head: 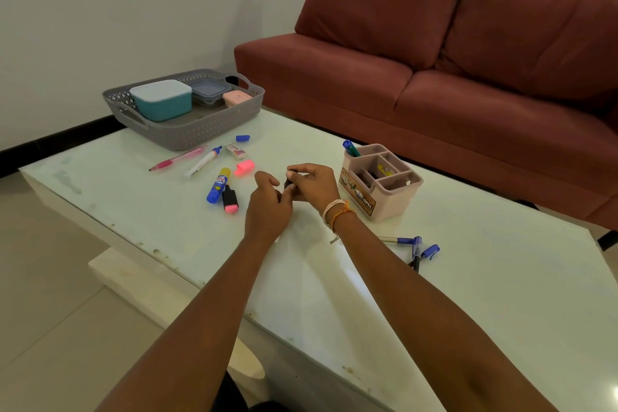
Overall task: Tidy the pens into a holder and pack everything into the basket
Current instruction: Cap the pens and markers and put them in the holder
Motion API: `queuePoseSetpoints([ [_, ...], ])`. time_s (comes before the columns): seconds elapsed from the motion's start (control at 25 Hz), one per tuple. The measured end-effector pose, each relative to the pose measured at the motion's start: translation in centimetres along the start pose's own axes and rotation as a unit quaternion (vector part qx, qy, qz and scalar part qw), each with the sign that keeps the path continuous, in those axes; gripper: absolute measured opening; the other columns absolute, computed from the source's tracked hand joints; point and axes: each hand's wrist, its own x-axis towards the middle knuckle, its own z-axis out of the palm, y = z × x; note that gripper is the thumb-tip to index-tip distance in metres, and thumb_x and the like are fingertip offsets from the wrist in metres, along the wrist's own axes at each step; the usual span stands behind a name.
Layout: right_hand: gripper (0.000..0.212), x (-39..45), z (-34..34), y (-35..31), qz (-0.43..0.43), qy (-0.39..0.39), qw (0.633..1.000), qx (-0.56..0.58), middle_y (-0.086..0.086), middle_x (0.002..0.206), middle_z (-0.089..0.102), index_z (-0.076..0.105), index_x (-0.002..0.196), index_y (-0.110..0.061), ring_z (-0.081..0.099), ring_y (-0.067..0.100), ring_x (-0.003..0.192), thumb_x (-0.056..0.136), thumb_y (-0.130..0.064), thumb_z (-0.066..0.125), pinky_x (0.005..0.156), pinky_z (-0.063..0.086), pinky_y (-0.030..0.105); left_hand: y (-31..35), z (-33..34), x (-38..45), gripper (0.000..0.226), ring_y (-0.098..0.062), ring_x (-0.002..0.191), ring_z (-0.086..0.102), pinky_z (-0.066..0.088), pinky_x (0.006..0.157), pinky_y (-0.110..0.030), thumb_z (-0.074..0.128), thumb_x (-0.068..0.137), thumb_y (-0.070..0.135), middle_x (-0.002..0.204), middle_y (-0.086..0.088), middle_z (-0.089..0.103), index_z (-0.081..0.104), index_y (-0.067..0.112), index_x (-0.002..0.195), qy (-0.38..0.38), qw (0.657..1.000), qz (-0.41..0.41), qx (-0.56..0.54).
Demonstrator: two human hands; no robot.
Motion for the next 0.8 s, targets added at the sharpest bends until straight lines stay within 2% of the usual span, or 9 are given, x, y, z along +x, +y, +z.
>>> queuePoseSetpoints([
  [0.12, 0.022, 0.4, -0.8, -0.6, -0.031, 0.037, 0.999, 0.018, 0.013, 0.08, 0.07, 0.068, 0.109, -0.005, 0.067, 0.024, 0.072, 0.088, -0.006, 0.062, 0.074, 0.061, 0.041, 0.5, 0.1, -0.1, 0.049, -0.022, 0.059, 0.063, 0.055, 0.065, -0.041, 0.038, 0.093, 0.055, 0.059, -0.003, 0.066, 0.057, 0.012, 0.081, -0.031, 0.995, -0.014, 0.095],
  [0.2, 0.023, 0.5, -1.4, -1.0, -0.053, 0.051, 0.997, -0.002, 0.011, 0.083, 0.07, 0.068, 0.111, -0.006, 0.068, 0.021, 0.071, 0.088, -0.007, 0.063, 0.071, 0.062, 0.036, 0.7, 0.1, -0.1, 0.058, -0.021, 0.066, 0.064, 0.052, 0.068, -0.036, 0.031, 0.095, 0.056, 0.055, 0.003, 0.061, 0.063, 0.016, 0.068, -0.057, 0.989, -0.003, 0.136],
  [0.32, 0.026, 0.3, -1.5, -1.1, -0.051, 0.017, 0.998, 0.016, 0.014, 0.087, 0.069, 0.067, 0.114, -0.003, 0.068, 0.022, 0.071, 0.088, -0.005, 0.063, 0.068, 0.061, 0.032, 0.7, 0.2, -0.1, 0.052, -0.025, 0.077, 0.061, 0.044, 0.067, -0.034, 0.029, 0.099, 0.047, 0.068, 0.002, 0.06, 0.062, 0.015, 0.074, -0.059, 0.987, 0.003, 0.152],
  [0.48, 0.03, 0.3, -1.3, -0.9, -0.052, -0.013, 0.998, 0.022, 0.019, 0.094, 0.069, 0.064, 0.116, -0.002, 0.069, 0.027, 0.079, 0.086, -0.002, 0.065, 0.077, 0.061, 0.039, 0.8, 0.2, -0.4, 0.038, -0.026, 0.077, 0.054, 0.033, 0.064, -0.032, 0.029, 0.099, 0.037, 0.075, -0.001, 0.055, 0.053, 0.011, 0.085, -0.052, 0.981, 0.019, 0.186],
  [0.68, 0.032, 0.1, -2.0, -1.0, -0.061, -0.035, 0.997, 0.014, 0.02, 0.094, 0.068, 0.064, 0.117, -0.003, 0.069, 0.026, 0.078, 0.085, 0.0, 0.065, 0.074, 0.061, 0.032, 0.5, 0.1, -0.5, 0.04, -0.027, 0.082, 0.059, 0.042, 0.069, -0.038, 0.029, 0.099, 0.04, 0.084, -0.005, 0.065, 0.055, 0.01, 0.094, -0.082, 0.976, 0.046, 0.195],
  [0.8, 0.027, 0.0, -2.5, -1.1, -0.033, -0.059, 0.997, 0.048, 0.019, 0.096, 0.068, 0.064, 0.117, -0.001, 0.069, 0.026, 0.083, 0.09, -0.002, 0.06, 0.075, 0.061, 0.03, 0.3, 0.0, -0.4, 0.037, -0.025, 0.085, 0.061, 0.045, 0.075, -0.038, 0.032, 0.099, 0.041, 0.083, 0.001, 0.067, 0.06, 0.017, 0.091, -0.082, 0.983, 0.035, 0.159],
])
